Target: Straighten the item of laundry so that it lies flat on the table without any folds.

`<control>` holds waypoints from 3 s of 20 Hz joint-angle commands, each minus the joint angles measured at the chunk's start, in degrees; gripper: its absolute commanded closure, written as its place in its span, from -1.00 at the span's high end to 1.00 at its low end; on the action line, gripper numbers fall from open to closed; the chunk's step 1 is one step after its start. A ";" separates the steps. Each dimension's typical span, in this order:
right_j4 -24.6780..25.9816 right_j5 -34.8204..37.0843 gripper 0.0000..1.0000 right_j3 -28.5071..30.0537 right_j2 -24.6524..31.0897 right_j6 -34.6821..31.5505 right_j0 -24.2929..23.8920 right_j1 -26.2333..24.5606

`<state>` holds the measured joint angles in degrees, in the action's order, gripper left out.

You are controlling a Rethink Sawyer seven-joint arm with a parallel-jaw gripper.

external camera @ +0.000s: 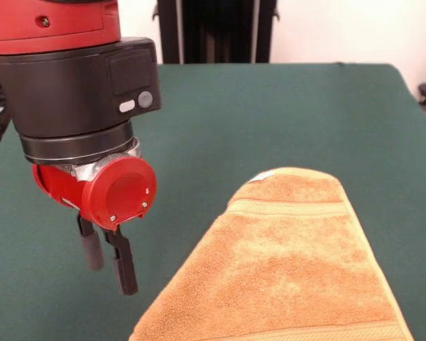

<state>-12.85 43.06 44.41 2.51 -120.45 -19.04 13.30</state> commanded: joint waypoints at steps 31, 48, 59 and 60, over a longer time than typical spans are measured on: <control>-77.78 30.45 1.00 -42.85 -99.32 -10.82 -3.11 -32.99; -75.49 23.18 1.00 -39.37 -98.54 -15.41 1.41 -34.67; -67.61 33.68 1.00 -31.80 -85.48 -9.91 7.03 -26.85; -66.90 34.16 1.00 -31.05 -84.32 -9.35 7.46 -26.27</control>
<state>-83.62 67.96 6.51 -88.21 -120.45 -14.67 -18.09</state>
